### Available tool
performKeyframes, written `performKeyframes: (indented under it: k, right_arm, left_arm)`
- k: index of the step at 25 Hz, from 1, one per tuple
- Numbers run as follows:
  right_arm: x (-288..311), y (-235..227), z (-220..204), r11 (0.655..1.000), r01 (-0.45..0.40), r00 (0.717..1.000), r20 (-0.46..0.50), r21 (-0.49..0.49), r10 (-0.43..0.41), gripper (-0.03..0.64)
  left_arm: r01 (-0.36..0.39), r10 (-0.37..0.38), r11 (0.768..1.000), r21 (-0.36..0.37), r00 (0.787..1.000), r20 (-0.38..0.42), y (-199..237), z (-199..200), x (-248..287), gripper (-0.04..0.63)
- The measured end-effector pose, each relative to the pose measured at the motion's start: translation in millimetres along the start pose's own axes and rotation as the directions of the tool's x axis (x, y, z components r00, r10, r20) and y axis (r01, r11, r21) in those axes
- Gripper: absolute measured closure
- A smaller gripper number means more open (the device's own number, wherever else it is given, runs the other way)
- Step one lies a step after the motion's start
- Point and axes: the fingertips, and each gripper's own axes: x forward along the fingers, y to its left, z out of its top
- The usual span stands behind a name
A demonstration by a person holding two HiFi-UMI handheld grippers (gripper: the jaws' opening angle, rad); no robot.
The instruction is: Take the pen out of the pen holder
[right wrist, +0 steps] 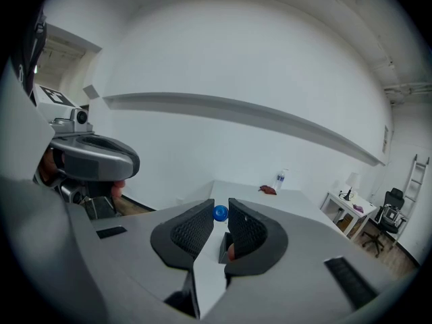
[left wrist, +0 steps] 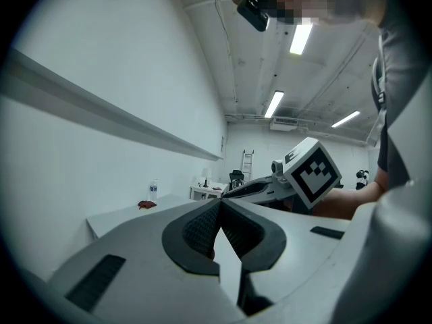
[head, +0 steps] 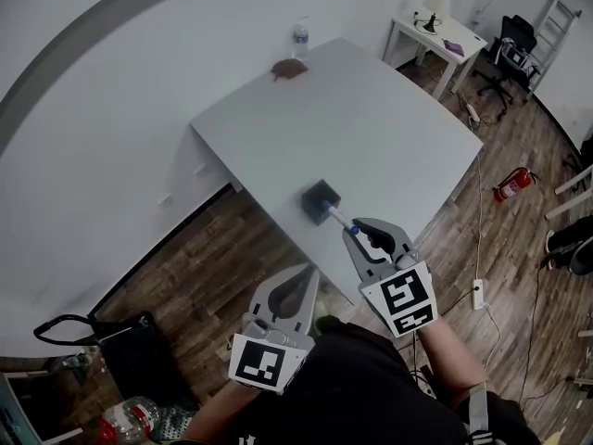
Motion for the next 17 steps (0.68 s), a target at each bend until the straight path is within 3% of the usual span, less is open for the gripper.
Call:
performKeyframes:
  k: [17]
  right_arm:
    - [8.1,1.5,1.1,1.0,-0.018,1.0,-0.001,0.005,0.018,0.546]
  left_arm:
    - [-0.008,0.008,1.0,-0.005,1.0,-0.003,5.2,-1.0,3.3,0.589]
